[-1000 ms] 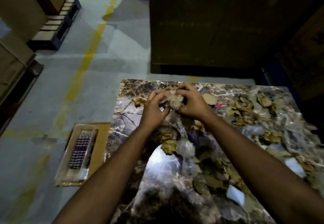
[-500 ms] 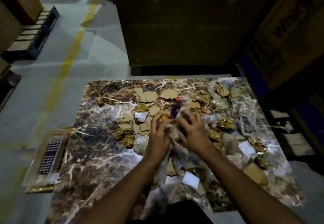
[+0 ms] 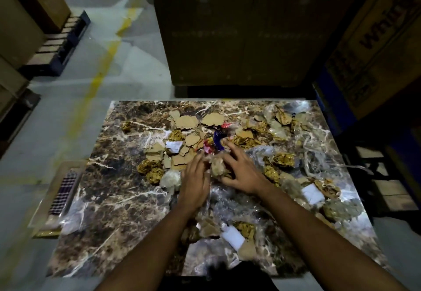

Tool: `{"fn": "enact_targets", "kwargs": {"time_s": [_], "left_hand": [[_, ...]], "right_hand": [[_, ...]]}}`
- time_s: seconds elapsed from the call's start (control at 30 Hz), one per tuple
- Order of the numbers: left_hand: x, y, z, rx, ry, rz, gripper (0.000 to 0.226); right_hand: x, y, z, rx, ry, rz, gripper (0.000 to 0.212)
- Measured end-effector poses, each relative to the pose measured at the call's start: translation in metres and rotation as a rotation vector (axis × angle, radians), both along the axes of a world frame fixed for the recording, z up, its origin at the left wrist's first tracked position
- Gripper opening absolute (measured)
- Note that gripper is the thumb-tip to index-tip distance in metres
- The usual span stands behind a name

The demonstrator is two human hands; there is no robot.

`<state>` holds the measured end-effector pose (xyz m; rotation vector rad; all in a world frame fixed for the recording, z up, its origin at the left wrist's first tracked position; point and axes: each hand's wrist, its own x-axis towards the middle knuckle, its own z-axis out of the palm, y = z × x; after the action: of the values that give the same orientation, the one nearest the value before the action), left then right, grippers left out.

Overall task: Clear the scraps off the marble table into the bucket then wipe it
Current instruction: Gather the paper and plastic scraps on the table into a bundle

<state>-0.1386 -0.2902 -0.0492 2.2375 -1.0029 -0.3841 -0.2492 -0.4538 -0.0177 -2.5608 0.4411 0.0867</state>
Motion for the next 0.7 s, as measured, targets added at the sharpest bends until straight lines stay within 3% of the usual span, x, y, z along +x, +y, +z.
{"fn": "enact_targets", "kwargs": {"time_s": [0.27, 0.47, 0.7], "left_hand": [[0.022, 0.010, 0.024, -0.261, 0.217, 0.080, 0.060], [0.045, 0.026, 0.024, -0.309, 0.203, 0.066, 0.047], [0.105, 0.051, 0.029, -0.233, 0.099, 0.126, 0.047]], "right_hand": [[-0.003, -0.010, 0.027, 0.178, -0.193, -0.093, 0.065], [0.019, 0.002, 0.039, 0.107, -0.275, -0.175, 0.046], [0.069, 0.032, 0.049, -0.024, -0.364, -0.175, 0.042]]}}
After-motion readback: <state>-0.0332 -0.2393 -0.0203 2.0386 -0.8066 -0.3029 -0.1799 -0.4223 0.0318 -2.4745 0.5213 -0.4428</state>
